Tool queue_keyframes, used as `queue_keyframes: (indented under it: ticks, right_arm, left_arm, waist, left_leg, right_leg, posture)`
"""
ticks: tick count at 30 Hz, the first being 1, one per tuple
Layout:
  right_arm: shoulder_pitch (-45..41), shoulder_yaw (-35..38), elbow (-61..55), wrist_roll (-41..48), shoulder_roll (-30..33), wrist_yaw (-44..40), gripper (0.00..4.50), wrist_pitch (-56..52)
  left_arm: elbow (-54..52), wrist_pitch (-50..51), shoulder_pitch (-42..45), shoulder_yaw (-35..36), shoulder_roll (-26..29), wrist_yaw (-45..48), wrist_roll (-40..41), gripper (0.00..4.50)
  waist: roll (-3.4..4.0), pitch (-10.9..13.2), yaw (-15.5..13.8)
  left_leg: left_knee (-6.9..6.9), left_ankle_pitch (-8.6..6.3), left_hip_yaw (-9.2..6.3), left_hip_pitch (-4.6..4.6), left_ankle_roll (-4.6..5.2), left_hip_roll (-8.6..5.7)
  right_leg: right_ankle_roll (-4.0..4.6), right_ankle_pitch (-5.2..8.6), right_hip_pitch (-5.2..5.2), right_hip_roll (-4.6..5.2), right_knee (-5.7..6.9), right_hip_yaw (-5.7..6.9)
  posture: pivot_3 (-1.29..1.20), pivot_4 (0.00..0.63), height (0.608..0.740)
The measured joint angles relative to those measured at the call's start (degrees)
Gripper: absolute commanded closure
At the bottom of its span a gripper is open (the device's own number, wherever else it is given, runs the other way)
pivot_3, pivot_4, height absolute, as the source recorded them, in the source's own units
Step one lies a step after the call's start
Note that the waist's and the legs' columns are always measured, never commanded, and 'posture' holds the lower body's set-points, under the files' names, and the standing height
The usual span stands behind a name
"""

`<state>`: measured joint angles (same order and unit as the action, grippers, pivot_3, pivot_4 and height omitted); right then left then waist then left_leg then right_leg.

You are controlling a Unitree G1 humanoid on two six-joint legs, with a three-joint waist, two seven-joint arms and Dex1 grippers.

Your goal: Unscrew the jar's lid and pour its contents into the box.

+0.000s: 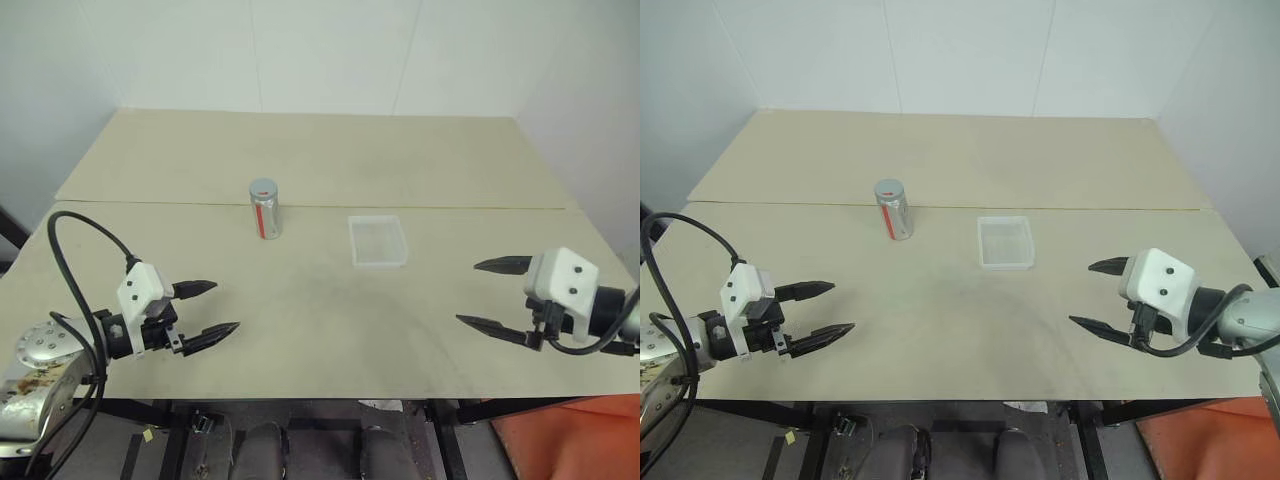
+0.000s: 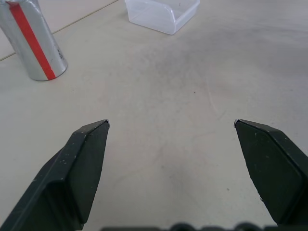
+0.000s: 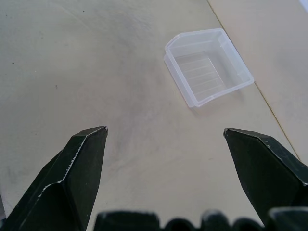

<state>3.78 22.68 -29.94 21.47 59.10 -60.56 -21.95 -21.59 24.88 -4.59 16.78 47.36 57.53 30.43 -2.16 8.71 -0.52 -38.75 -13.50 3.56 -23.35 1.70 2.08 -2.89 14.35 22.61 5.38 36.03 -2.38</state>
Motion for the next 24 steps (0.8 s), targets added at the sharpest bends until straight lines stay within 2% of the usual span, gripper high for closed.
queue_keyframes:
  ticks: [16,20,24]
  right_arm:
    - [0.12,0.67,-0.55,-0.19,-0.15,1.76,0.02,-0.76]
    - [-3.15,-1.18,-0.54,-0.55,-2.0,4.91,0.02,-0.8]
    - [-6.42,-4.98,-0.61,-0.55,-4.58,8.08,0.02,-1.4]
  left_arm:
    - [0.06,-0.05,1.69,-0.41,-0.63,-2.47,-1.06,0.0]
    - [0.07,-2.29,2.63,-0.44,-6.73,-10.82,-4.74,0.0]
    - [0.06,-7.28,3.26,-2.6,-15.95,-20.07,-10.17,0.0]
  waist:
    - [0.0,0.0,0.01]
    - [-0.01,0.0,0.02]
    - [-0.01,0.0,-0.05]
  left_leg:
    - [0.0,0.0,0.0,0.01,0.0,-0.01]
    - [-0.01,0.0,-0.02,0.02,0.0,-0.04]
    - [-0.01,0.0,-0.05,0.0,0.0,-0.1]
  right_leg:
    - [-0.01,0.0,-0.02,0.0,0.0,0.0]
    - [-0.02,-0.02,-0.04,-0.01,-0.01,0.0]
    - [-0.06,-0.05,-0.09,0.01,-0.02,-0.01]
  posture:
    - [0.0,0.15,0.74]
    - [0.0,0.15,0.74]
    - [0.0,0.15,0.74]
